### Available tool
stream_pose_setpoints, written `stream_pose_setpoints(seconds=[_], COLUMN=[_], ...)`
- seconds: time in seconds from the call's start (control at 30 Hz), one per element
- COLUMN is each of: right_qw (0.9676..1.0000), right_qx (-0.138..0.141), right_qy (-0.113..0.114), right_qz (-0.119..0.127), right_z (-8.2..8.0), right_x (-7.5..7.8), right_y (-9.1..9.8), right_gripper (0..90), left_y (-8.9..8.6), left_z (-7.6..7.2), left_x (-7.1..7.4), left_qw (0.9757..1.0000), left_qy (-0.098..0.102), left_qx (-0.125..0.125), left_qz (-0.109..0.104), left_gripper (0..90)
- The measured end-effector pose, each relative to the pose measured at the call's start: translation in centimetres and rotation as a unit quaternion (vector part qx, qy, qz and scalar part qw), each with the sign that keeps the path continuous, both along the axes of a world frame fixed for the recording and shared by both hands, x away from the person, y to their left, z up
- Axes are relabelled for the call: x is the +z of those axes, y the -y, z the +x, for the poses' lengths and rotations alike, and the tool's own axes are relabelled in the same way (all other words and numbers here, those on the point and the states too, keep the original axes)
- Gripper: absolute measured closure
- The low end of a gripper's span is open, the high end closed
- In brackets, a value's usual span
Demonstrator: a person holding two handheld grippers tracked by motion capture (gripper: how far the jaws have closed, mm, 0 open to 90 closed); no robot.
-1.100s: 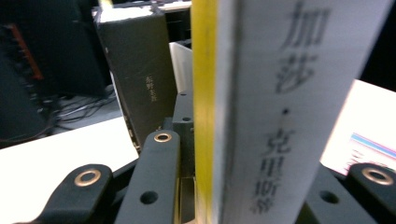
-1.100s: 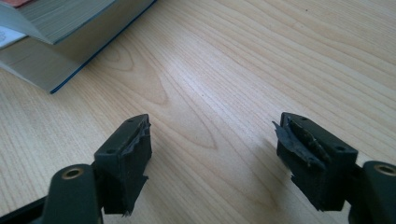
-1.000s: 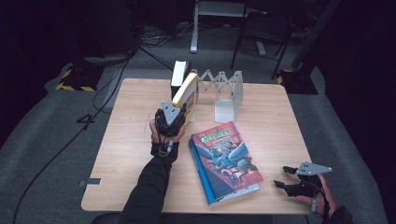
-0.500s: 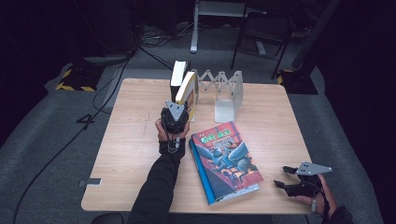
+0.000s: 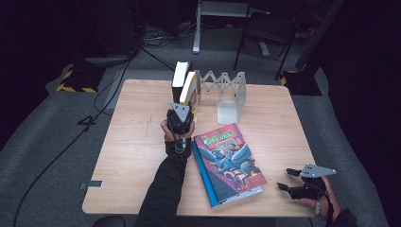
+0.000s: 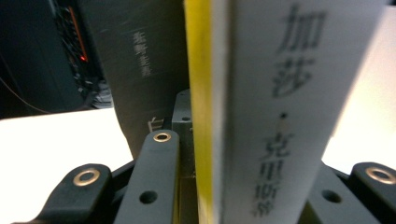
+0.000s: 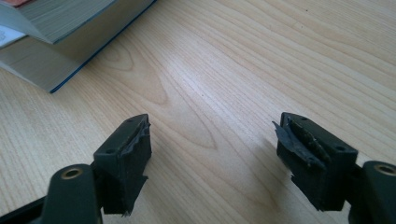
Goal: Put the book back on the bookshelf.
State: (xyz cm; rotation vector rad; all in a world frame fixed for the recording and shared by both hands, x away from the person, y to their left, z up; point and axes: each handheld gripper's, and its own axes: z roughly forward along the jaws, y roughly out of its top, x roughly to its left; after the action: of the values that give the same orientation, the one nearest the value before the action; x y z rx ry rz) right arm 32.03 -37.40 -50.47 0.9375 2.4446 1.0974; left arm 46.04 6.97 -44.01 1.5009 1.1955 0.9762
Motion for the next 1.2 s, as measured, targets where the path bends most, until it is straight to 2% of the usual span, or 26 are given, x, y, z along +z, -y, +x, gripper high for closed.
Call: stream_pose_setpoints(seconds=[0.13, 0.3, 0.4, 0.53, 0.63, 0.73, 0.8, 0.87, 0.93, 1.0, 1.07, 1.13, 1.17, 1.2], right_qw=[1.0000, 1.0000, 1.0000, 1.0000, 1.0000, 1.0000, 1.0000, 1.0000, 1.0000, 1.0000, 1.0000, 1.0000, 1.0000, 1.0000], right_qx=[0.000, 0.000, 0.000, 0.000, 0.000, 0.000, 0.000, 0.000, 0.000, 0.000, 0.000, 0.000, 0.000, 0.000], right_qy=[0.000, 0.000, 0.000, 0.000, 0.000, 0.000, 0.000, 0.000, 0.000, 0.000, 0.000, 0.000, 0.000, 0.000], right_qz=[0.000, 0.000, 0.000, 0.000, 0.000, 0.000, 0.000, 0.000, 0.000, 0.000, 0.000, 0.000, 0.000, 0.000], right_z=[0.0, 0.0, 0.0, 0.0, 0.0, 0.0, 0.0, 0.0, 0.0, 0.0, 0.0, 0.0, 0.0, 0.0], right_x=[0.0, 0.0, 0.0, 0.0, 0.0, 0.0, 0.0, 0.0, 0.0, 0.0, 0.0, 0.0, 0.0, 0.0], right_y=[0.0, 0.0, 0.0, 0.0, 0.0, 0.0, 0.0, 0.0, 0.0, 0.0, 0.0, 0.0, 0.0, 0.0], right_gripper=[25.9, 25.9, 25.9, 25.9, 25.9, 25.9, 25.9, 25.9, 25.9, 25.9, 25.9, 25.9, 25.9, 25.9], left_y=[0.3, -0.1, -0.5, -1.1, -1.2, -1.3, -1.4, -1.5, -1.3, -0.9, -0.8, -0.7, -0.3, -0.3], left_z=[-0.1, -0.7, -1.1, -2.0, -2.8, -3.3, -3.7, -3.8, -3.8, -3.5, -3.5, -3.4, -3.4, -3.4], left_x=[-0.1, -0.1, -0.3, -0.9, -1.7, -2.4, -3.1, -3.7, -4.0, -4.3, -4.3, -4.3, -4.2, -4.2], left_qw=[0.9999, 0.9999, 0.9994, 0.9992, 0.9993, 0.9991, 0.9987, 0.9979, 0.9973, 0.9968, 0.9969, 0.9969, 0.9969, 0.9969], left_qy=[0.001, 0.000, -0.008, -0.016, -0.025, -0.032, -0.046, -0.058, -0.068, -0.076, -0.076, -0.076, -0.077, -0.077], left_qx=[0.003, 0.000, -0.007, -0.014, -0.020, -0.021, -0.020, -0.026, -0.026, -0.022, -0.021, -0.017, 0.003, 0.003], left_qz=[-0.011, -0.015, -0.034, -0.034, -0.021, -0.021, -0.013, -0.014, -0.005, 0.005, 0.002, 0.011, 0.019, 0.019], left_gripper=[72.6, 63.4, 59.2, 53.0, 52.4, 54.7, 56.3, 61.4, 68.8, 72.2, 74.0, 75.0, 75.2, 75.3])
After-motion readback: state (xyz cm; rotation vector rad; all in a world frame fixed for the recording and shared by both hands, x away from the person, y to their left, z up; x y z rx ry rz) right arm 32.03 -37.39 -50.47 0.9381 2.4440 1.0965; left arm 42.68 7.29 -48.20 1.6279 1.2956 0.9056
